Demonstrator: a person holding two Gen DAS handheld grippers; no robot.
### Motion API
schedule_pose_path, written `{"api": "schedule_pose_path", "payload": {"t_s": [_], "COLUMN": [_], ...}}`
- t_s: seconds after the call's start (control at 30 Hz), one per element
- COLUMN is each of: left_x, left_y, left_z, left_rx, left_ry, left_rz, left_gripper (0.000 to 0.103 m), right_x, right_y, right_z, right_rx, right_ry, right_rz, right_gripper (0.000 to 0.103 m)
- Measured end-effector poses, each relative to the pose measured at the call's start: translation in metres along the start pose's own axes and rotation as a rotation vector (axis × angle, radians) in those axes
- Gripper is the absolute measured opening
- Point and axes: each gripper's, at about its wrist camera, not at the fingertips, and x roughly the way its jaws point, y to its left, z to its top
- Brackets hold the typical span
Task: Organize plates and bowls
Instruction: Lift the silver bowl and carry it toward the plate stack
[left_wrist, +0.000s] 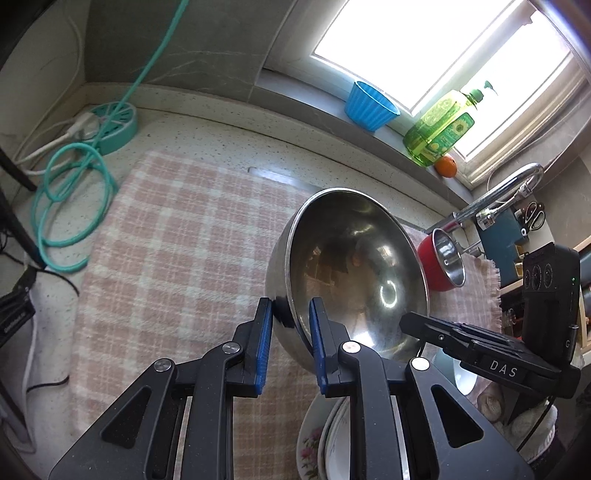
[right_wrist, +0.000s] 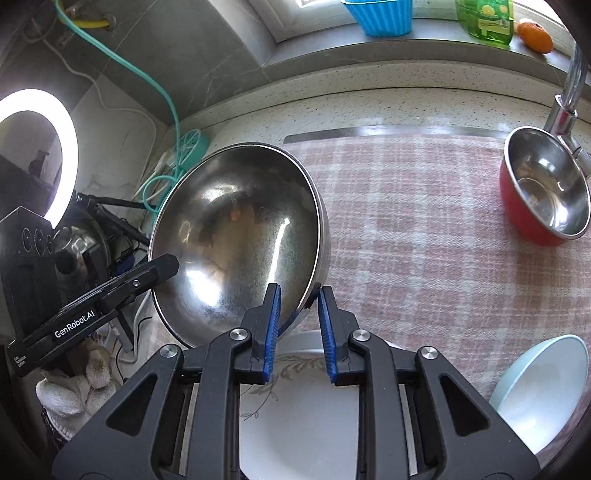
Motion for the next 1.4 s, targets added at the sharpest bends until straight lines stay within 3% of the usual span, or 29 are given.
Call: {"api": "schedule_pose_path", "payload": {"t_s": [0.23,0.73,1.4], "left_x": [-0.026,-0.046,-0.044], "left_y": [0.029,0.066,0.079], "left_z": [-0.027,-0.069,-0.087], "left_rx": [-0.065,-0.161,-0.193], "left_ry": [-0.025,-0.023,0.013], "left_rz": [0.028,0.063,0.095], "left_gripper": [0.018,0.018,0.018], "right_x": [0.019,0.044,0.057], "right_y": [0.033,0.061,0.071], "right_z": [-0.023,-0.046,-0.055], "right_rx": [-0.062,-0.14,-0.177], "right_ry": [0.06,0.123,0.152], "right_rz": [0.024,0.037,0.03], "right_gripper": [0.022,0.022,0.022]}}
